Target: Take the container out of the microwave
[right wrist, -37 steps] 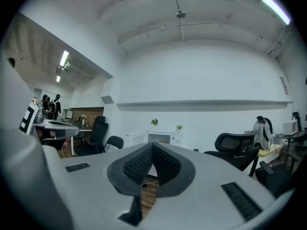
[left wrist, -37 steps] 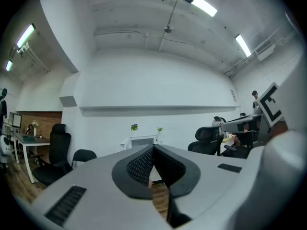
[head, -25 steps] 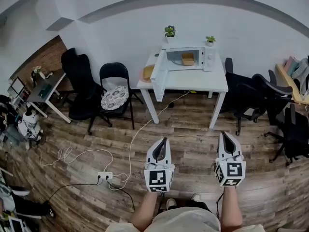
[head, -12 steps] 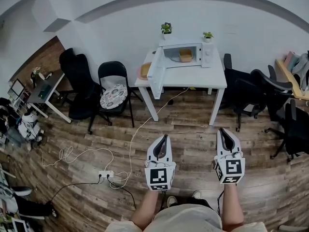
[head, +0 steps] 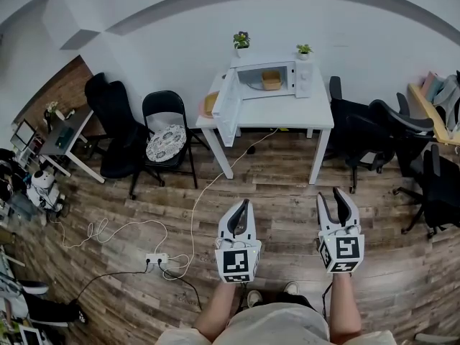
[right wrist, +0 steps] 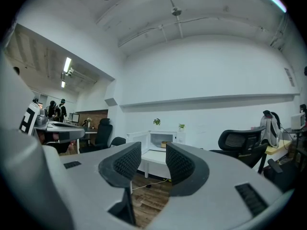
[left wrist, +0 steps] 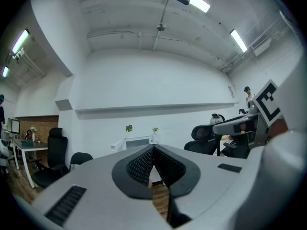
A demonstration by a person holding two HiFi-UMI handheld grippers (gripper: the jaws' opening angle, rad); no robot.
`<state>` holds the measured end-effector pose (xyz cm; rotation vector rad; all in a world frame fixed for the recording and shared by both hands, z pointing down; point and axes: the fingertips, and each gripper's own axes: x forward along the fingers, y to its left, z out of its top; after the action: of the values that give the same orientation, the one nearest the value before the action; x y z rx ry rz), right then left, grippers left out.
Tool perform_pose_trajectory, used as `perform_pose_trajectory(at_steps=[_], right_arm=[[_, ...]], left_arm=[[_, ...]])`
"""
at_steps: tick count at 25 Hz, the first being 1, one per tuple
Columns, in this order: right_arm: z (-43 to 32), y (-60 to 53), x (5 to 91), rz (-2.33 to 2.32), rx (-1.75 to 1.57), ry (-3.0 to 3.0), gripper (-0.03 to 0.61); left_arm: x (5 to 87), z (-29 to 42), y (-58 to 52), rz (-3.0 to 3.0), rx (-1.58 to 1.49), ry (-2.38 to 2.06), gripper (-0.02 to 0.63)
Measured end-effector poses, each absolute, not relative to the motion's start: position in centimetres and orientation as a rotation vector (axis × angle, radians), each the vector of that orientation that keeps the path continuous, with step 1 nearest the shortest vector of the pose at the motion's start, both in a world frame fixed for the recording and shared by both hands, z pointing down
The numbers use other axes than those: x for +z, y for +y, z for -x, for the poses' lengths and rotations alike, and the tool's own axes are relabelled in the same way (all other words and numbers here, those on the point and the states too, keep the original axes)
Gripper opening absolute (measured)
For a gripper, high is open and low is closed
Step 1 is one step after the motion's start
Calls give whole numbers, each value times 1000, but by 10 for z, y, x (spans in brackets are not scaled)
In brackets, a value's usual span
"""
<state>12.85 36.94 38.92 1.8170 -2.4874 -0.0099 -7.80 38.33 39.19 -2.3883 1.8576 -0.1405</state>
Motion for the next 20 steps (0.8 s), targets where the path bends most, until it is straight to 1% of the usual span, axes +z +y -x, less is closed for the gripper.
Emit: perform_pose_trajectory(at_steps=[20], right_arm=[[-198, 339, 402, -1770, 20, -2542, 170]], left_arm=[[398, 13, 359, 2334, -169, 1915, 6]])
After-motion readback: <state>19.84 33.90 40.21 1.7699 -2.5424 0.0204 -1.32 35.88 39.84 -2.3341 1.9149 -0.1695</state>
